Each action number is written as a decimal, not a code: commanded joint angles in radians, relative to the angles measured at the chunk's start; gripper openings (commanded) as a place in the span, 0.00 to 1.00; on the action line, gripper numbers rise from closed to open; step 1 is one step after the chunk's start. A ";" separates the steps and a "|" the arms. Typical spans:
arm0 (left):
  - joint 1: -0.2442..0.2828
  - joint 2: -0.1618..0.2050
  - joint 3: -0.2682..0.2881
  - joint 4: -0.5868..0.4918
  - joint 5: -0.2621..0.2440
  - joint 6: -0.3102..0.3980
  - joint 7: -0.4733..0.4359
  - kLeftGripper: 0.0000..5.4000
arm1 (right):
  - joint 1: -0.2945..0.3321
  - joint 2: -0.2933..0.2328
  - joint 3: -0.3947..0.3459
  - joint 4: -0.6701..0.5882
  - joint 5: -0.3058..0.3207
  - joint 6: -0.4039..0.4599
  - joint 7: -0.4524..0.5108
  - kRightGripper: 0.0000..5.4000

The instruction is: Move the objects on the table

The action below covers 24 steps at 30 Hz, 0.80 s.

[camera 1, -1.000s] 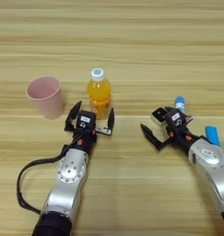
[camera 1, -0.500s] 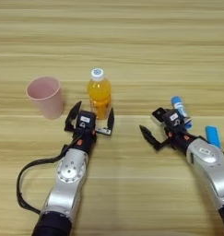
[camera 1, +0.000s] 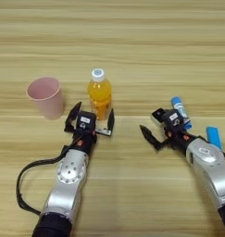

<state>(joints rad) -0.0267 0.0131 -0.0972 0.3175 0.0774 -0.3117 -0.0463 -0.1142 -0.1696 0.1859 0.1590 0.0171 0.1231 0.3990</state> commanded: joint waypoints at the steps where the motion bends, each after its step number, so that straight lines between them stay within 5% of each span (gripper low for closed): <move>1: 0.006 0.000 0.003 -0.005 0.003 0.016 0.006 1.00 | -0.007 -0.003 -0.004 0.013 -0.009 0.014 -0.008 0.83; 20: 0.003 -0.002 0.001 -0.002 0.008 0.010 0.009 1.00 | -0.005 -0.001 -0.019 0.025 -0.006 -0.002 -0.008 0.47; 24: 0.004 -0.003 0.000 -0.004 0.010 0.009 0.010 1.00 | -0.003 0.000 -0.018 0.021 -0.006 -0.003 -0.006 0.46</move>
<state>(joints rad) -0.0267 0.0125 -0.0972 0.3175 0.0801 -0.3121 -0.0439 -0.1143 -0.1682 0.1688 0.1688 0.0175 0.1159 0.3988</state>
